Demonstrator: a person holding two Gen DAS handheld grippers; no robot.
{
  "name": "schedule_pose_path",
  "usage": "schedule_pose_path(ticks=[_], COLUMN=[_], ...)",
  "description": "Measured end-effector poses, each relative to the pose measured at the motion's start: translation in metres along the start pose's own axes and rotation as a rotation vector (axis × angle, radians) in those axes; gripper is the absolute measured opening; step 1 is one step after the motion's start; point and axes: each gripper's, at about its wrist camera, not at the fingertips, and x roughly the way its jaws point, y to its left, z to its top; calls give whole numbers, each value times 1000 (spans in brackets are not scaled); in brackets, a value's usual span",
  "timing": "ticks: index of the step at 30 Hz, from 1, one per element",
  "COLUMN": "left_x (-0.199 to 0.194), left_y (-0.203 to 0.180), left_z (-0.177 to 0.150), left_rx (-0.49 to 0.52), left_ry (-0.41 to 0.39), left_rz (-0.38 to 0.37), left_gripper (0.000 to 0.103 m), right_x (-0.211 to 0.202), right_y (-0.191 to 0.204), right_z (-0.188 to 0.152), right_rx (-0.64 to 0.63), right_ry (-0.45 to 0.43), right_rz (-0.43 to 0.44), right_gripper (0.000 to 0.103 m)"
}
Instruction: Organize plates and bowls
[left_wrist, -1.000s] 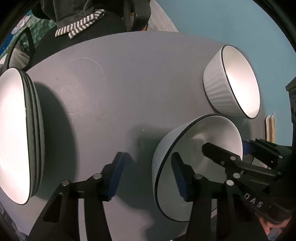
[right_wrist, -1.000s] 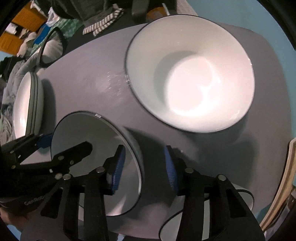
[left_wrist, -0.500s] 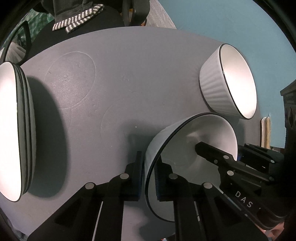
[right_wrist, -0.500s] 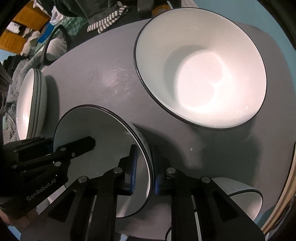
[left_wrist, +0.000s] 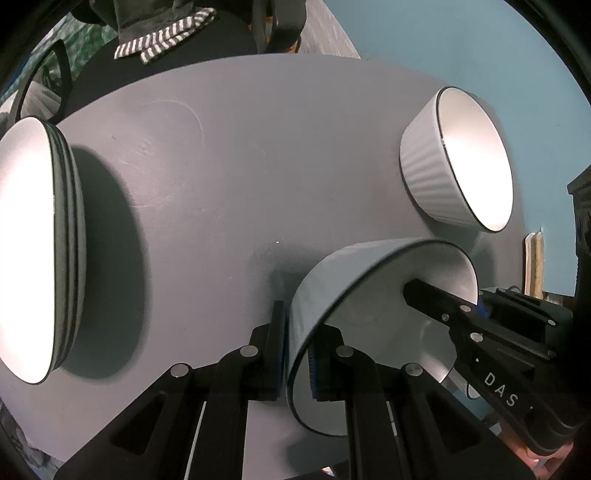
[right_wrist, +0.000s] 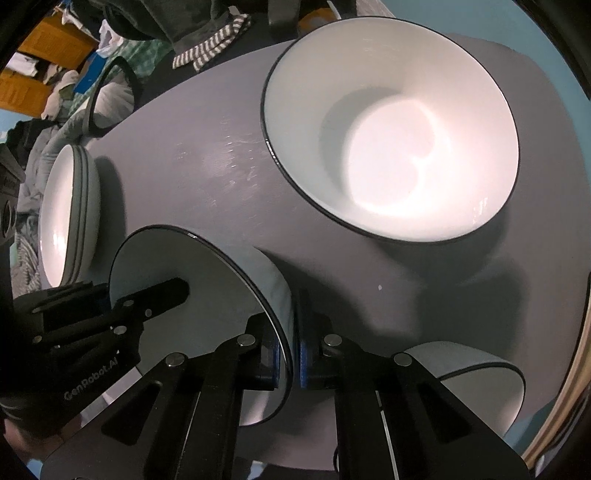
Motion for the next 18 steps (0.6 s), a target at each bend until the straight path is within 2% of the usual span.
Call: schedule_pose_path(ticks=[8, 18], left_x=[-19, -51], left_y=[-4, -35], left_z=[1, 16], left_rx=[15, 70], left_ry=[-30, -83], left_rz=[-9, -27], left_gripper=[9, 9], right_x=[-16, -48], right_y=[10, 9], right_z=[-1, 6], right_rx=[-9, 11], right_ry=[-29, -79], right_rz=[-16, -38], right_gripper=[7, 8])
